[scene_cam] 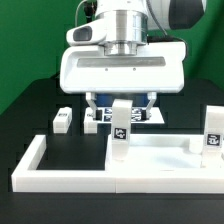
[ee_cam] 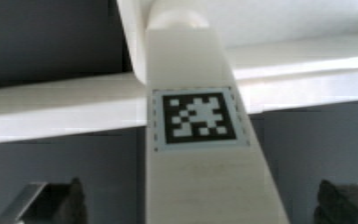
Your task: Assemble desk
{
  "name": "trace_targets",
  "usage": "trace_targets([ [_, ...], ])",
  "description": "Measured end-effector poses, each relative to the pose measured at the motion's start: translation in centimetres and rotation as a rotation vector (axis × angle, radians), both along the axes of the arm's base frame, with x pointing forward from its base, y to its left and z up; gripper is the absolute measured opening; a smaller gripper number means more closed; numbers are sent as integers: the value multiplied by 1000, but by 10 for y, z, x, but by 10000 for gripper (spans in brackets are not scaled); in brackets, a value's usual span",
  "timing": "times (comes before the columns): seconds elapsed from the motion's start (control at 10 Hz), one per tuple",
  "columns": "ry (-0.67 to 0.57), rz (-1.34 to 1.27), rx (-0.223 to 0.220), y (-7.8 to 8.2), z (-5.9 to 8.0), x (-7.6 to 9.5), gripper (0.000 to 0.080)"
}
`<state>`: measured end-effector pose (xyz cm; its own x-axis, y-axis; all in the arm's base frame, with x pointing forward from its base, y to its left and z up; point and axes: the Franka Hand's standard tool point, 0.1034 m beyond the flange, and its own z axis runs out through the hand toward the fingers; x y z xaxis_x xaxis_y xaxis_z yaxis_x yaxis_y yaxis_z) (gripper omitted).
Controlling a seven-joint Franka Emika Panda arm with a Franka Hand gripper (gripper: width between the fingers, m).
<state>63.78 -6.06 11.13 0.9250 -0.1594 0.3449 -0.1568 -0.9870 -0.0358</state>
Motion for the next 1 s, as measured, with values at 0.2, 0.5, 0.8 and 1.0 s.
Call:
trace_targets([
  [0.2, 181, 1, 72, 3, -1, -4, 649],
  [0.5, 352, 19, 108, 6, 7, -1, 649],
  [0.8, 335, -4, 105, 5, 6, 1, 389],
  [1.0, 338, -96, 121, 3, 6, 1, 290],
])
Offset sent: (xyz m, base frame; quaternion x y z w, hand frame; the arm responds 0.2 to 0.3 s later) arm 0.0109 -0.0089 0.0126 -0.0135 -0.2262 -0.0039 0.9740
